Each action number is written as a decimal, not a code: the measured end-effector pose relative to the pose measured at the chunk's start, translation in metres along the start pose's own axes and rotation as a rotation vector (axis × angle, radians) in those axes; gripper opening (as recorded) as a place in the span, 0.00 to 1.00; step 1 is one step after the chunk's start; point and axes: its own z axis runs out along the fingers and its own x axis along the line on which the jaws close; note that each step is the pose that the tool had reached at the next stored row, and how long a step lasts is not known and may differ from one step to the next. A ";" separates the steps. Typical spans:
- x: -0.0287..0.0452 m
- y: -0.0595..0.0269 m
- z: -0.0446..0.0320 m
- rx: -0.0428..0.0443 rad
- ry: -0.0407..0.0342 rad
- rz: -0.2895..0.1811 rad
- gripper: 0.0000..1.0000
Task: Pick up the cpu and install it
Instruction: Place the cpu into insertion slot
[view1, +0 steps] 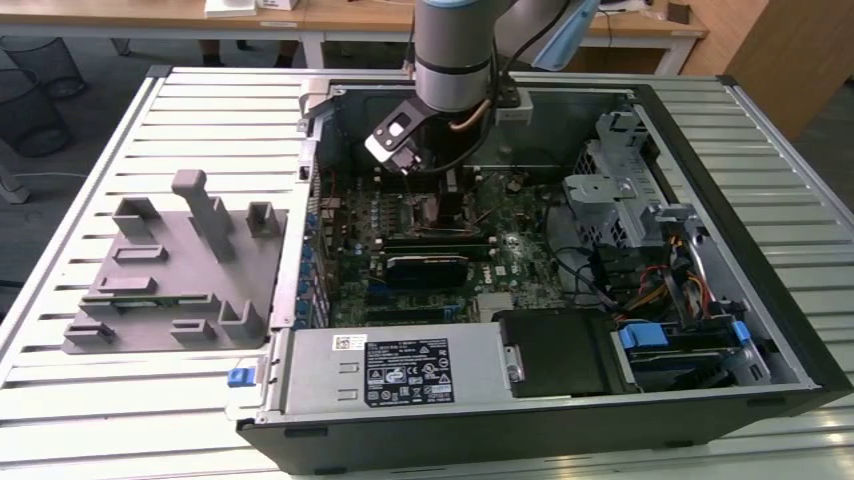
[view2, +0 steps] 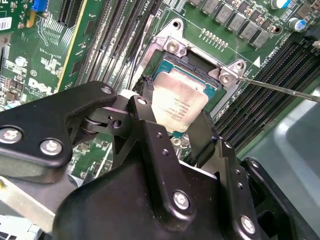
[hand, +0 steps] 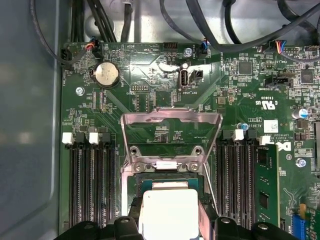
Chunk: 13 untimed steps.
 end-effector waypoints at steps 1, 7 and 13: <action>0.0002 -0.0001 0.0003 0.0000 -0.0001 0.000 0.53; 0.0017 -0.0002 0.0025 -0.0001 0.0001 0.000 0.53; 0.0022 -0.0003 0.0050 0.0000 -0.0001 0.001 0.53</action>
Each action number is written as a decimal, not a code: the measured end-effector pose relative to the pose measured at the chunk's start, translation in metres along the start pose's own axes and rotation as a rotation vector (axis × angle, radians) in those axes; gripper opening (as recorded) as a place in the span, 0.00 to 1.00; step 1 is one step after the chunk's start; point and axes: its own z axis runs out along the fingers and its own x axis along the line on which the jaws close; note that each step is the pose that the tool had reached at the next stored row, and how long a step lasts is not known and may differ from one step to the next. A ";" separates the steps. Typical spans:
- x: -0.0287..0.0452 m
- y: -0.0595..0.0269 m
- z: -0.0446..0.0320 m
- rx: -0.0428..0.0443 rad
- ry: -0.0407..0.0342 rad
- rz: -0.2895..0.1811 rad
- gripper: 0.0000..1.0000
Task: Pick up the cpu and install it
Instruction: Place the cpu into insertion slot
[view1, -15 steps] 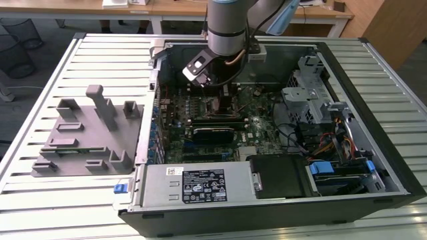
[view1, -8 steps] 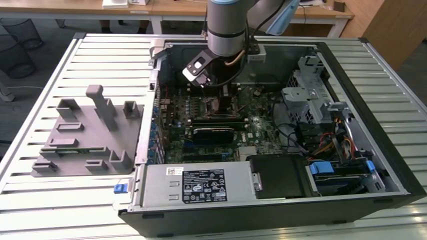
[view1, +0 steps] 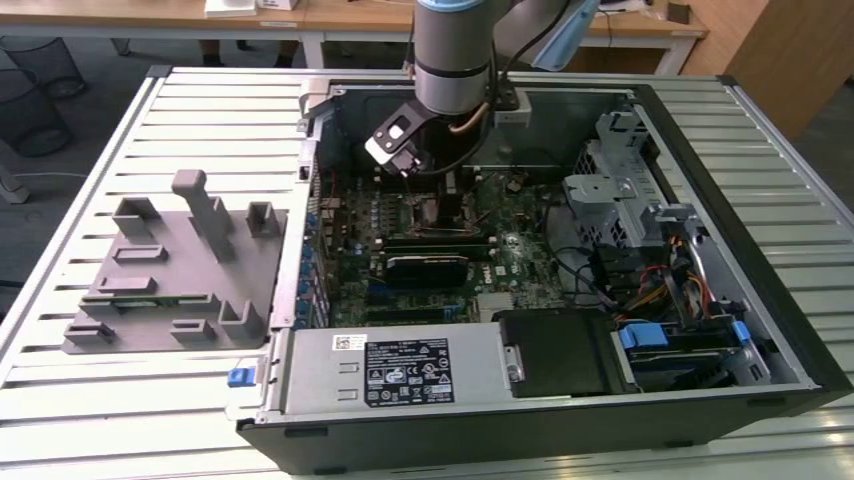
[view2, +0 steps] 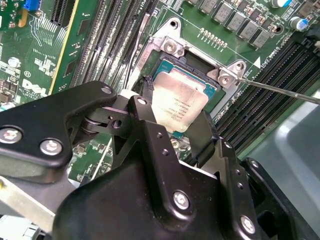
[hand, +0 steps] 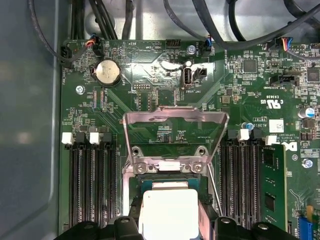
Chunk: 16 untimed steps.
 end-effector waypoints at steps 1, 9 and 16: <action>0.0001 0.0000 0.0005 0.0000 0.0000 0.000 0.53; 0.0007 -0.0002 0.0027 0.0002 -0.0003 0.001 0.53; 0.0007 -0.0001 0.0029 0.0000 0.0002 0.001 0.54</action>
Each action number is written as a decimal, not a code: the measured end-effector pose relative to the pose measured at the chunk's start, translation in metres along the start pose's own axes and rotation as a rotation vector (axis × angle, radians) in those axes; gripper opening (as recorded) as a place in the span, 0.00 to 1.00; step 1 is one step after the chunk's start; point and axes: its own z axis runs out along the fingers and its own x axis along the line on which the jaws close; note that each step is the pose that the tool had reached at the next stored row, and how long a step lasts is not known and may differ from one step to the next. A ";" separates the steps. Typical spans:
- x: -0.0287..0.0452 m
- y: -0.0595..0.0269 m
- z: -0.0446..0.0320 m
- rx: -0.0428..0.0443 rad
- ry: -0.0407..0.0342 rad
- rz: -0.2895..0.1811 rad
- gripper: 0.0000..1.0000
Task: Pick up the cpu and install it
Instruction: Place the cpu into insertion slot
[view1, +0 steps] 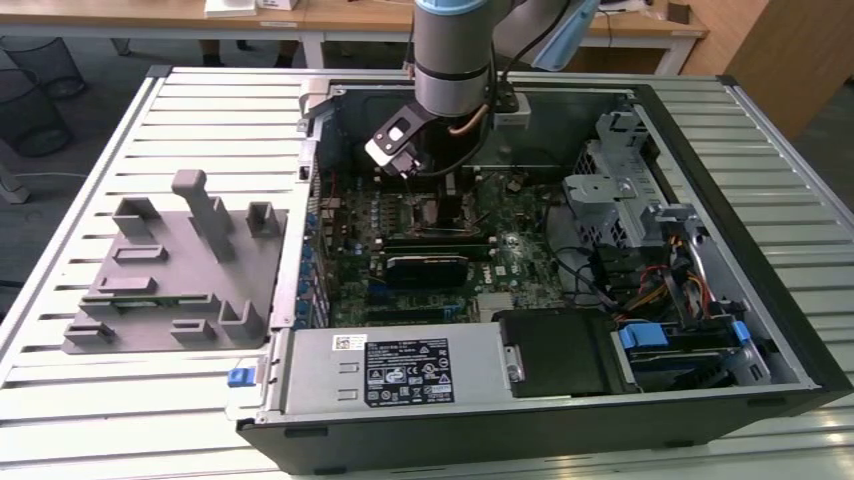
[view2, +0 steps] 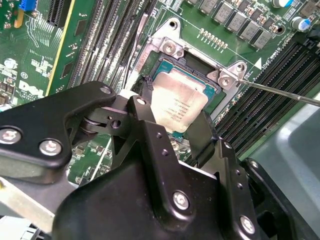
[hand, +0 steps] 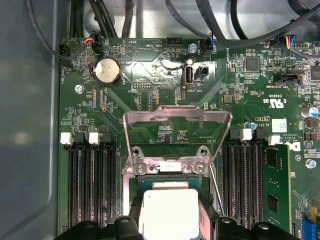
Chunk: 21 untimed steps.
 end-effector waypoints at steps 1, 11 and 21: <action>0.0000 0.0000 0.0000 0.0000 -0.0001 0.000 0.54; 0.0000 0.0000 -0.0017 -0.0001 0.0009 0.000 0.60; 0.0006 0.0000 0.0001 0.0002 0.0037 0.000 0.60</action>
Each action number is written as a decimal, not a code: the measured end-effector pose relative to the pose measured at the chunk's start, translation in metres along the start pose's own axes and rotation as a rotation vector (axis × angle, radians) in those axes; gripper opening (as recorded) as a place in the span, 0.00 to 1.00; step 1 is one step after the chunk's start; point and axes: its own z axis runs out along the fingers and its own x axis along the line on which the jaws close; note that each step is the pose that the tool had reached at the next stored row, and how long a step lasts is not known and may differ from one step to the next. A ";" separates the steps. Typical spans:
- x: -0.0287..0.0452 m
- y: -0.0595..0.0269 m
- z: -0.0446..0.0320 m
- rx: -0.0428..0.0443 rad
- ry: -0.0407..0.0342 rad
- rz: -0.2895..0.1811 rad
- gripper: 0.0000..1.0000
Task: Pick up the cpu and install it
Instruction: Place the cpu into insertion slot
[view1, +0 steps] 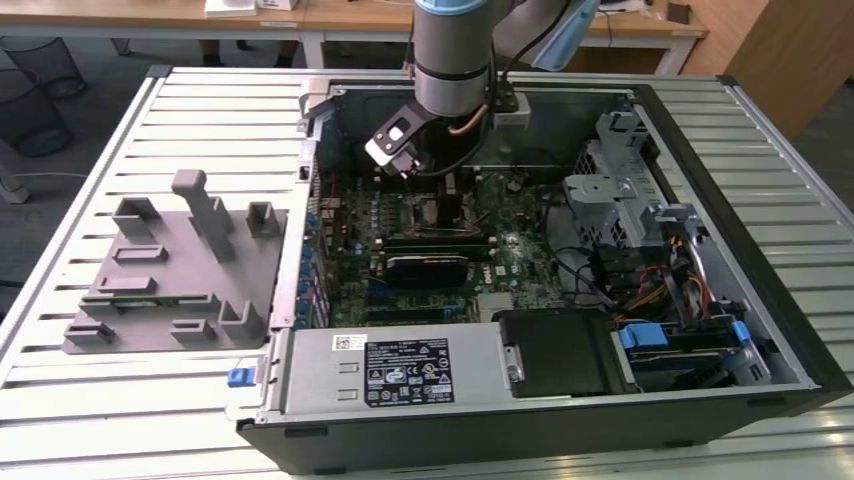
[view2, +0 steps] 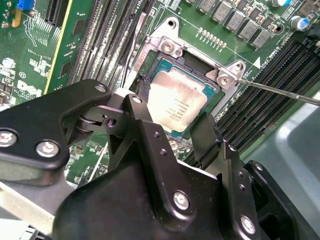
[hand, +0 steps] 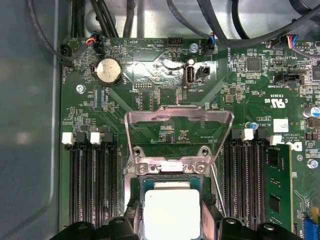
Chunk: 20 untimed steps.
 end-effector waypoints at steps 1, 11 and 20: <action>0.0002 0.0000 0.0001 0.0000 0.0004 0.000 0.60; 0.0024 -0.0001 0.0006 0.0000 0.0017 0.000 0.60; 0.0028 -0.0001 0.0010 0.0001 0.0016 0.000 0.60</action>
